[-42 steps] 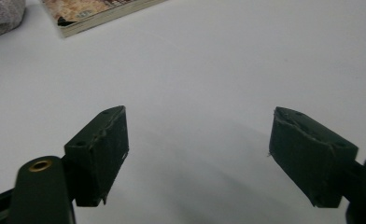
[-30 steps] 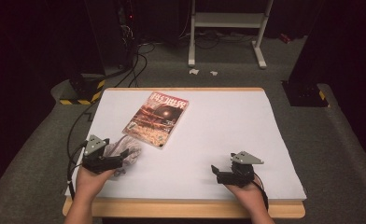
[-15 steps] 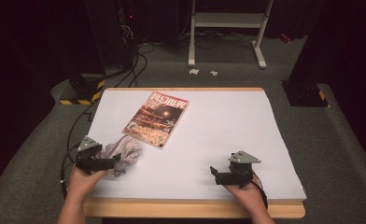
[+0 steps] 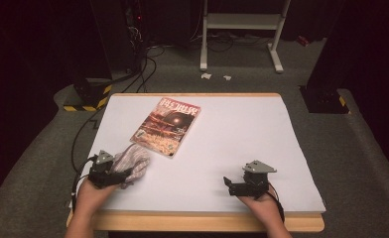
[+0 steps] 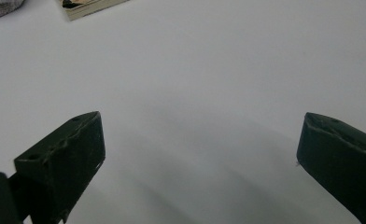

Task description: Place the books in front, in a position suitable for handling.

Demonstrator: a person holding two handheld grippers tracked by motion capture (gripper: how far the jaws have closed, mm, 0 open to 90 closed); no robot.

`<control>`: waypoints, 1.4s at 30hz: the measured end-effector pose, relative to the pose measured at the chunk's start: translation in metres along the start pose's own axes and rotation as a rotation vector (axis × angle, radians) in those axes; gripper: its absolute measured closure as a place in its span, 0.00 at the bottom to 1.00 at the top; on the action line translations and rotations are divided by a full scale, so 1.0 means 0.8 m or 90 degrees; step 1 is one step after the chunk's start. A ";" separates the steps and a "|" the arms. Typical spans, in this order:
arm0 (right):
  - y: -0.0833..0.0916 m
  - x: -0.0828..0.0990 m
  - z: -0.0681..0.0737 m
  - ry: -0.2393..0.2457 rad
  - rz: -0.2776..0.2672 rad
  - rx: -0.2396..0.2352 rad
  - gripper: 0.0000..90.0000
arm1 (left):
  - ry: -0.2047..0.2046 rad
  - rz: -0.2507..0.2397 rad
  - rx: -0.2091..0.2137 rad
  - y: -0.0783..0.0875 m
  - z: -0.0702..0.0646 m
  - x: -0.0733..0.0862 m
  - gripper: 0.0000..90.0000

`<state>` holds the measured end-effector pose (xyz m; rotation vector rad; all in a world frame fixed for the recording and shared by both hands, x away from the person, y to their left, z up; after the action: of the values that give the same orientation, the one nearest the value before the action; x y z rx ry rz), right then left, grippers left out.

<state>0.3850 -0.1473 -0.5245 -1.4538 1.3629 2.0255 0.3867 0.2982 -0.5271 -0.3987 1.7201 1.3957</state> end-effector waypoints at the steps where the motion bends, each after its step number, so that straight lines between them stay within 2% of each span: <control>1: 0.000 0.000 0.000 -0.003 0.001 0.000 0.02 | 0.000 -0.002 -0.001 0.001 0.001 0.000 0.40; 2: 0.000 0.001 0.000 -0.005 0.001 -0.001 0.02 | 0.001 -0.006 -0.004 0.002 0.002 0.000 0.44; 3: -0.001 0.001 0.000 -0.008 0.002 -0.001 0.03 | 0.006 -0.013 -0.002 0.004 0.004 0.000 0.53; 5: -0.001 0.001 -0.001 -0.009 0.002 -0.002 0.03 | 0.011 -0.019 0.002 0.006 0.005 -0.001 0.62; 6: -0.001 0.001 -0.001 -0.012 0.002 -0.002 0.04 | 0.018 -0.026 0.005 0.008 0.006 -0.001 0.62; 8: 0.000 0.001 -0.003 -0.016 -0.002 -0.002 0.05 | 0.023 -0.043 0.011 0.013 0.008 -0.004 0.69; 10: 0.000 0.001 -0.003 -0.019 -0.002 -0.002 0.06 | 0.025 -0.050 0.013 0.015 0.008 -0.005 0.71; 12: 0.001 0.001 -0.005 -0.024 -0.002 -0.001 0.06 | 0.030 -0.078 0.018 0.023 0.008 -0.011 0.73; 14: 0.001 0.001 -0.005 -0.025 -0.003 -0.001 0.07 | 0.031 -0.085 0.020 0.025 0.008 -0.012 0.73; 16: 0.001 0.001 -0.006 -0.030 -0.005 -0.001 0.08 | 0.034 -0.112 0.026 0.032 0.005 -0.018 0.74; 18: 0.001 0.001 -0.006 -0.032 -0.006 -0.002 0.09 | 0.033 -0.121 0.031 0.034 0.005 -0.020 0.74; 21: 0.002 0.000 -0.008 -0.036 -0.011 -0.001 0.12 | 0.026 -0.156 0.045 0.044 -0.006 -0.031 0.74; 24: 0.003 0.001 -0.009 -0.038 -0.011 0.002 0.12 | 0.019 -0.174 0.053 0.048 -0.014 -0.038 0.74; 26: 0.003 0.001 -0.010 -0.037 -0.013 0.005 0.13 | 0.017 -0.196 0.072 0.051 -0.027 -0.047 0.74; 27: 0.004 0.000 -0.011 -0.039 -0.015 0.006 0.13 | 0.006 -0.213 0.084 0.052 -0.041 -0.055 0.74; 28: 0.004 0.000 -0.011 -0.039 -0.015 0.006 0.13 | 0.006 -0.213 0.084 0.052 -0.041 -0.055 0.75; 30: 0.005 -0.001 -0.012 -0.042 -0.019 0.010 0.14 | -0.018 -0.236 0.100 0.052 -0.068 -0.071 0.75; 32: 0.006 -0.001 -0.013 -0.043 -0.022 0.011 0.14 | -0.041 -0.245 0.111 0.050 -0.087 -0.084 0.75; 34: 0.007 -0.001 -0.015 -0.043 -0.023 0.014 0.15 | -0.048 -0.263 0.132 0.047 -0.106 -0.099 0.75; 35: 0.007 -0.001 -0.015 -0.043 -0.023 0.014 0.15 | -0.048 -0.263 0.132 0.047 -0.106 -0.099 0.75; 36: 0.008 -0.001 -0.017 -0.049 -0.025 0.017 0.15 | -0.057 -0.276 0.151 0.042 -0.126 -0.117 0.75; 37: 0.008 -0.001 -0.017 -0.049 -0.025 0.017 0.15 | -0.057 -0.276 0.151 0.042 -0.126 -0.117 0.75; 38: 0.009 -0.001 -0.019 -0.052 -0.028 0.018 0.15 | -0.066 -0.287 0.168 0.038 -0.143 -0.132 0.75; 39: 0.009 -0.001 -0.019 -0.052 -0.028 0.018 0.15 | -0.066 -0.287 0.168 0.038 -0.143 -0.132 0.75; 40: 0.010 -0.002 -0.020 -0.051 -0.029 0.020 0.15 | -0.074 -0.297 0.181 0.036 -0.157 -0.143 0.75; 42: 0.011 -0.002 -0.023 -0.055 -0.030 0.021 0.16 | -0.089 -0.314 0.190 0.030 -0.179 -0.162 0.75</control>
<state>0.3902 -0.1664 -0.5196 -1.3550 1.3084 2.0017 0.3850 0.1417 -0.4110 -0.5034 1.5485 0.7817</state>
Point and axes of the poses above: each handheld gripper's, and its own axes: y roughly backward along the jaws, x roughly out of its underside, z roughly to its left, the point moved 5 cm from there along -y, roughly forward along the jaws, and after that the axes turned 5 degrees about -z, right-handed, at the moved point
